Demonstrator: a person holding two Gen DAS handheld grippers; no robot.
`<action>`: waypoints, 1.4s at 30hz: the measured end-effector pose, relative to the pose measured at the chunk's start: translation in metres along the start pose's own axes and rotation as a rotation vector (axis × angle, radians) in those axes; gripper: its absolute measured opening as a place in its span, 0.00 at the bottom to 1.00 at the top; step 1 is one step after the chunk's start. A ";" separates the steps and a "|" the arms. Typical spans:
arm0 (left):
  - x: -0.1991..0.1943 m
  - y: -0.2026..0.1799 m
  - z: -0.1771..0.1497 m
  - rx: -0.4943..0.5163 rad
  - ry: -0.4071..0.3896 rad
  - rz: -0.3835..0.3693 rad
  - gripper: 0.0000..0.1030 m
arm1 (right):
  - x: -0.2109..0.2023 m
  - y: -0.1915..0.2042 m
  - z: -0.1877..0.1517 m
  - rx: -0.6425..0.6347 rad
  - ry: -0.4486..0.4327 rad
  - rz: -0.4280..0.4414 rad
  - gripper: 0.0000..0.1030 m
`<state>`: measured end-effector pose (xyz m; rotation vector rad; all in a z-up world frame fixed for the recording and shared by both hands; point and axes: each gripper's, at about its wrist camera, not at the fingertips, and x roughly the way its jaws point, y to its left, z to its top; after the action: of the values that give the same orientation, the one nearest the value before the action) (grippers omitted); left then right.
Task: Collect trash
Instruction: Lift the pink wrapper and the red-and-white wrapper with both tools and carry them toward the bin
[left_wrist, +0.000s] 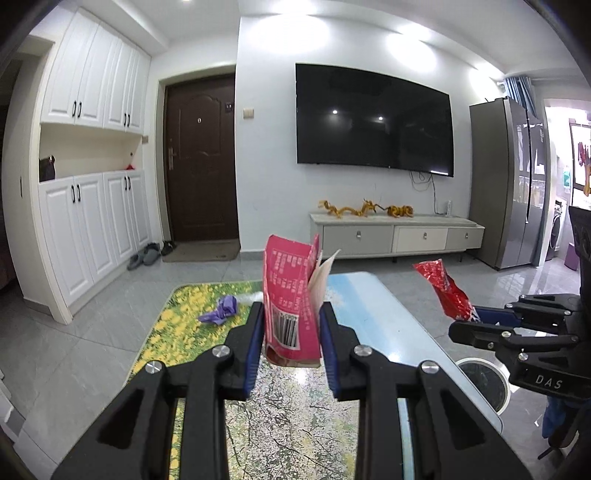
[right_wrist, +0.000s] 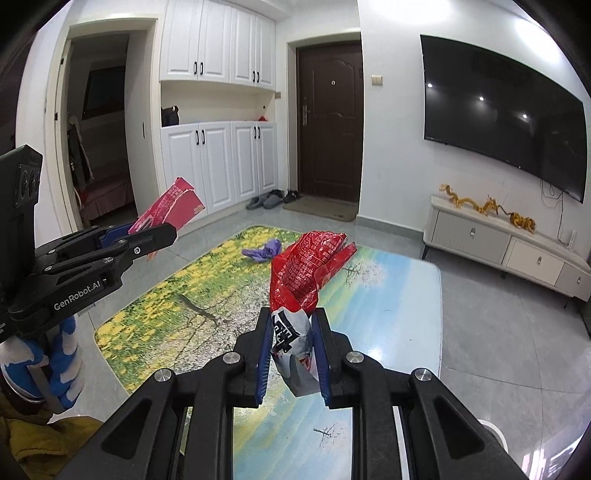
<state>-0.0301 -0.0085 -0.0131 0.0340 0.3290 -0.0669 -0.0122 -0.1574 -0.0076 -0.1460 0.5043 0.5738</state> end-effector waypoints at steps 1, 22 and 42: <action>-0.004 -0.002 0.001 0.005 -0.009 0.003 0.27 | -0.005 0.001 0.000 -0.002 -0.009 -0.002 0.19; 0.005 -0.069 0.011 0.150 -0.010 -0.021 0.27 | -0.050 -0.055 -0.030 0.130 -0.106 -0.066 0.19; 0.164 -0.283 -0.028 0.435 0.359 -0.426 0.27 | -0.052 -0.244 -0.173 0.579 -0.009 -0.356 0.19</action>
<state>0.0953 -0.2991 -0.0990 0.4112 0.6723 -0.5587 0.0131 -0.4329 -0.1339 0.3144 0.6006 0.0664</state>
